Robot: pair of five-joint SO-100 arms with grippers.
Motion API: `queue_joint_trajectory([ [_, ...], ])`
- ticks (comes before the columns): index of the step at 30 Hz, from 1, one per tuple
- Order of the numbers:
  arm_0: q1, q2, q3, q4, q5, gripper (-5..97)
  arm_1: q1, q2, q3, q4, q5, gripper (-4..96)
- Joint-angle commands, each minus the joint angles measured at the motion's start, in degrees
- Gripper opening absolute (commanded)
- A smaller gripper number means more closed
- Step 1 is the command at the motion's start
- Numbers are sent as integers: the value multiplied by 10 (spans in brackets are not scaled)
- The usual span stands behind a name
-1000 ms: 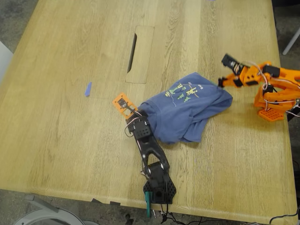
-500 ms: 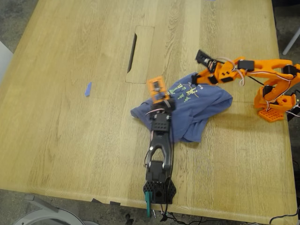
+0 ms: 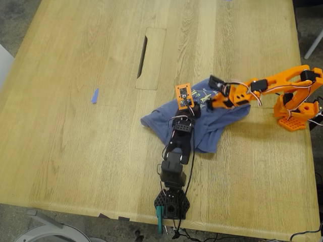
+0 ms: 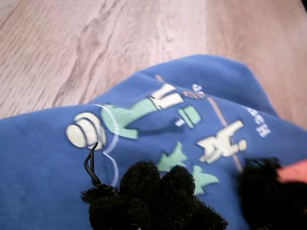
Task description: Fold a T-shirt
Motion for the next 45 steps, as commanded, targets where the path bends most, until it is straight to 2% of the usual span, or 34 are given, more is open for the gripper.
queue_joint_trajectory([
  [1, -16, -3, -11, -35, -10, 0, -14, 50, 40, -15, 4, 0],
  [8, -67, -16, 11, -38, -8, 0, -28, 221, 171, 64, 8, 0],
  [13, -137, 30, 67, -28, -4, 0, -16, 376, 242, 166, 9, 0],
  [17, -195, 81, 105, -10, -2, 0, -4, 445, 257, 223, 7, 0],
  [29, -316, 279, 178, 98, 5, 0, 62, 489, 180, 410, 15, 0],
  [38, -427, 520, 279, 254, 7, 0, 163, 499, 62, 590, 7, 0],
  [45, -510, 750, 380, 411, 16, 0, 301, 533, 20, 683, 4, 0],
])
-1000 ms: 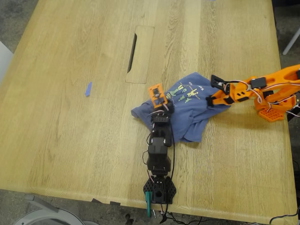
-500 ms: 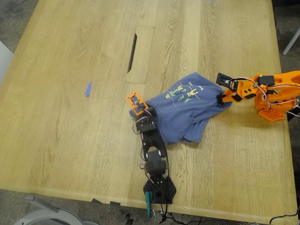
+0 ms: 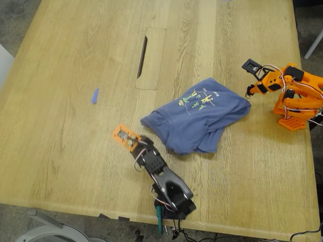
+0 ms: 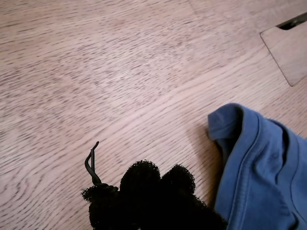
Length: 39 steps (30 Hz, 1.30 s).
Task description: Fold a T-shirt
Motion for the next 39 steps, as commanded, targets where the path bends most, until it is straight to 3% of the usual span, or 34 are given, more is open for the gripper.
queue_joint_trajectory([
  [1, -35, 148, 29, 70, 9, 0, 73, 27, -29, 31, -10, 0],
  [7, -130, 490, 125, 279, 25, 0, 259, 130, 37, 76, -36, 0],
  [10, -206, 486, 115, 284, 20, -1, 351, 168, 68, 76, -40, 0],
  [13, -260, 486, 109, 246, 57, -1, 478, 221, 112, 72, -53, 0],
  [19, -341, 487, 105, 287, 76, -1, 744, 299, 183, 114, -97, 0],
  [24, -364, 487, 105, 406, 40, -1, 855, 299, 212, 133, -101, 0],
  [26, -363, 488, 104, 455, 15, -1, 911, 301, 237, 117, -133, 0],
  [29, -372, 488, 107, 479, 11, -1, 978, 301, 270, 92, -159, 1],
  [32, -399, 488, 112, 482, 26, -1, 1017, 301, 301, 78, -207, 1],
  [37, -428, 488, 122, 469, 74, -1, 1034, 301, 353, 43, -200, 1],
  [39, -431, 488, 155, 447, 62, -1, 1043, 301, 378, 27, -189, 1],
])
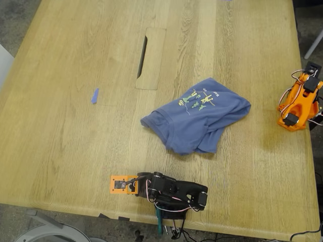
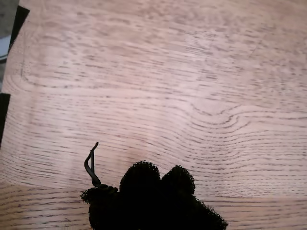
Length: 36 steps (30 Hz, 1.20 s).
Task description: Fold a T-shirt
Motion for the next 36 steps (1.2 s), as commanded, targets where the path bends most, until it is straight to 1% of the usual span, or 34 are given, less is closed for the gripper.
queue_joint_trajectory([
  [1, -7, 63, 33, -30, -4, -1, 56, 3, 36, -24, 21, 1],
  [3, -3, 63, 35, -34, -10, -1, 63, 3, 58, -38, 44, 1],
  [5, -1, 63, 40, -45, -2, -1, 71, 3, 70, -52, 80, 1],
  [7, -4, 63, 51, -66, -19, -1, 73, 3, 71, -46, 110, 1],
  [8, -4, 63, 51, -67, -37, -1, 68, 3, 72, -45, 112, 7],
  [11, -3, 63, 51, -71, -46, -1, 44, 2, 73, -87, 114, 21],
  [13, -8, 62, 51, -137, -54, -1, 13, 2, 73, -107, 107, 27],
  [15, -16, 62, 51, -182, -47, -1, -26, 2, 74, -136, 112, 21],
  [18, -27, 62, 51, -180, -41, -1, -77, 1, 75, -151, 102, 3],
  [21, -32, 62, 51, -175, -44, -1, -89, 1, 75, -131, 85, 2],
  [24, -18, 62, 51, -142, -41, -1, -67, 1, 75, -90, 76, 10],
  [26, -8, 62, 51, -120, -38, -1, -48, 1, 75, -64, 59, 58],
  [30, 18, 62, 51, -62, -28, -1, -19, 1, 75, -37, 51, 59],
  [34, 33, 62, 51, -51, -18, -1, -2, 1, 75, -36, 45, 56],
  [35, 34, 62, 51, -51, -12, -1, 1, 1, 75, -34, 28, 51],
  [36, 34, 62, 51, -51, -7, -1, 1, 1, 75, -31, 0, 49],
])
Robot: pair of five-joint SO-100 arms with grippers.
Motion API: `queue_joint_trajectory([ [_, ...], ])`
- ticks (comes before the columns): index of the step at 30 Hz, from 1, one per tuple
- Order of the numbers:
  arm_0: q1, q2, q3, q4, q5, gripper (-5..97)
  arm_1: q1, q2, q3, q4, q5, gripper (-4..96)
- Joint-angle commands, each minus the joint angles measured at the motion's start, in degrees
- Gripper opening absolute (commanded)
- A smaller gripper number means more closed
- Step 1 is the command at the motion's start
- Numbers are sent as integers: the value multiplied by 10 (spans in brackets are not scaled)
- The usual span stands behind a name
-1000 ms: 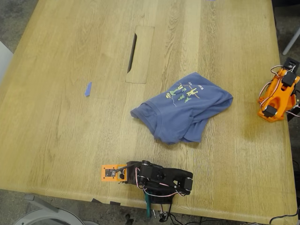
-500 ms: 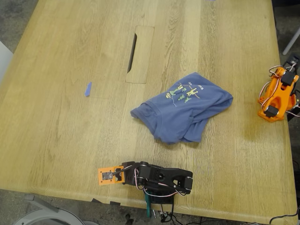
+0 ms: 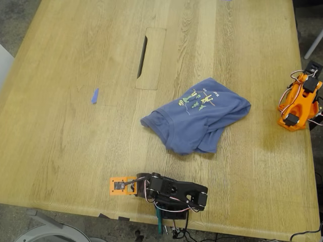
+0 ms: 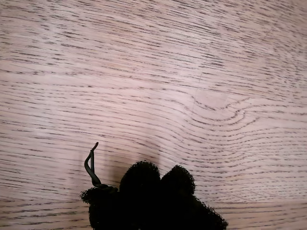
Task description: Fold a T-shirt
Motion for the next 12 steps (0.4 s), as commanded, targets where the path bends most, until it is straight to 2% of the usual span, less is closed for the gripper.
queue_joint_trajectory([
  [1, 5, 62, -9, 7, 15, -1, 23, 0, 40, 5, -28, 49],
  [4, 7, 62, -9, 7, 33, -1, 20, 0, 40, 5, -28, 50],
  [12, 9, 62, -9, 7, 29, 0, 20, 0, 40, 5, -28, 50],
])
